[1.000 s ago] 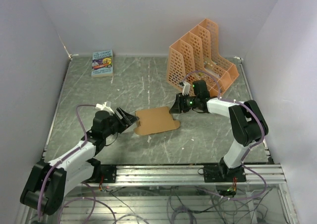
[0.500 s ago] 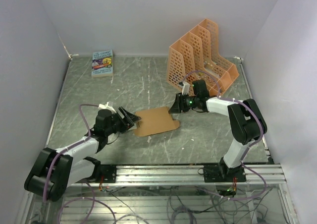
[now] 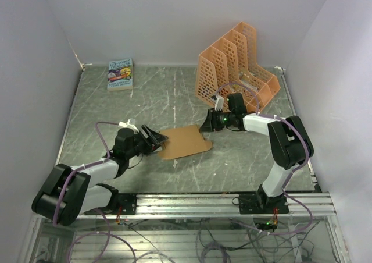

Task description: Fold the paper box

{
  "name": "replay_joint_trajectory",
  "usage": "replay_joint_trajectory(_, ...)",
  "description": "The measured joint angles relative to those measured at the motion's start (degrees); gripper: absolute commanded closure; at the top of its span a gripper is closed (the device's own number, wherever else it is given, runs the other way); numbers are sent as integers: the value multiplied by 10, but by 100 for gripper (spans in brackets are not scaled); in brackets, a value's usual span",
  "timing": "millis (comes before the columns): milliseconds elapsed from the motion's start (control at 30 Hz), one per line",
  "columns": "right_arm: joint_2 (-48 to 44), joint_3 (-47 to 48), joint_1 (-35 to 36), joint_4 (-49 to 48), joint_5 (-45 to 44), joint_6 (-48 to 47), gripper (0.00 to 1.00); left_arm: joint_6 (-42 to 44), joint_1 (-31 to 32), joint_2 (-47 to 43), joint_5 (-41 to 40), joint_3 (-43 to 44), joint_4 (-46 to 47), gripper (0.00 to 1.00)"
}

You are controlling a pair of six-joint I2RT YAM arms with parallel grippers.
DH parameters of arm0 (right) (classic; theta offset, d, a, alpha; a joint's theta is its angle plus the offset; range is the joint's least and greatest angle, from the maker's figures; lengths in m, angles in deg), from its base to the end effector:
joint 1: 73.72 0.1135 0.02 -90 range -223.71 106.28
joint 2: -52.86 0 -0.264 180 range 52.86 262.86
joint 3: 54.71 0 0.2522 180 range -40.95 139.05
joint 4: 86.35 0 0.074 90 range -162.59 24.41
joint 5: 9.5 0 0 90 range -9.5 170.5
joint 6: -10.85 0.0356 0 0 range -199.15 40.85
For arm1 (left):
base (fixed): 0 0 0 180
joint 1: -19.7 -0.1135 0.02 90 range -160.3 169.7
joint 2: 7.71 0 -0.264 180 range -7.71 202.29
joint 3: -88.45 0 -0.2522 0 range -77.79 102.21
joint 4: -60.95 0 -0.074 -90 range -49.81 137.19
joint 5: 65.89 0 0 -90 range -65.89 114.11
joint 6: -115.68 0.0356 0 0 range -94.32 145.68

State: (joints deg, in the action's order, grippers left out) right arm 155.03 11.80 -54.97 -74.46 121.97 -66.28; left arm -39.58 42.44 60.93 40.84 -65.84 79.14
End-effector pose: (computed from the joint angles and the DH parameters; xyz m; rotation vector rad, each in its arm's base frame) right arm 0.3224 0.1344 0.1503 -0.4737 2.3699 1.1240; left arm 0.1866 -0.0893 0.1424 -0.6083 2.1382 -1.2185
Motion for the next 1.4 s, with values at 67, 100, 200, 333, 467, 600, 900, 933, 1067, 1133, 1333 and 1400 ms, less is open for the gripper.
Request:
replay_joint_trajectory(67,0,0,-3,0,-1,0,67,-5,2,0,-1,0,8,23)
replay_joint_trajectory(100,1,1,-5,0,-1,0,66,-8,4,0,-2,0,12,23)
replay_joint_trajectory(200,4,3,-10,1,1,0,67,-15,10,0,-5,0,18,24)
replay_joint_trajectory(333,6,6,-15,2,2,1,67,-25,19,-1,-12,0,28,27)
replay_joint_trajectory(467,6,6,-21,2,1,1,66,-41,27,-3,-22,-1,46,29)
replay_joint_trajectory(600,6,6,-26,2,-1,1,66,-66,35,-30,-36,-9,75,29)
replay_joint_trajectory(900,12,6,-26,-1,9,12,67,-94,68,-78,-63,-10,102,29)
replay_joint_trajectory(933,12,6,-26,-2,9,14,66,-94,70,-76,-63,-8,99,28)
replay_joint_trajectory(1067,14,6,-28,-2,10,16,67,-59,71,-106,-83,27,5,23)
replay_joint_trajectory(1133,16,8,-30,0,12,16,67,-32,68,-152,-103,48,-62,17)
replay_joint_trajectory(1333,19,9,-36,3,15,16,67,13,37,-252,-135,60,-173,8)
replay_joint_trajectory(1400,19,9,-37,4,14,16,67,14,33,-230,-130,54,-166,7)
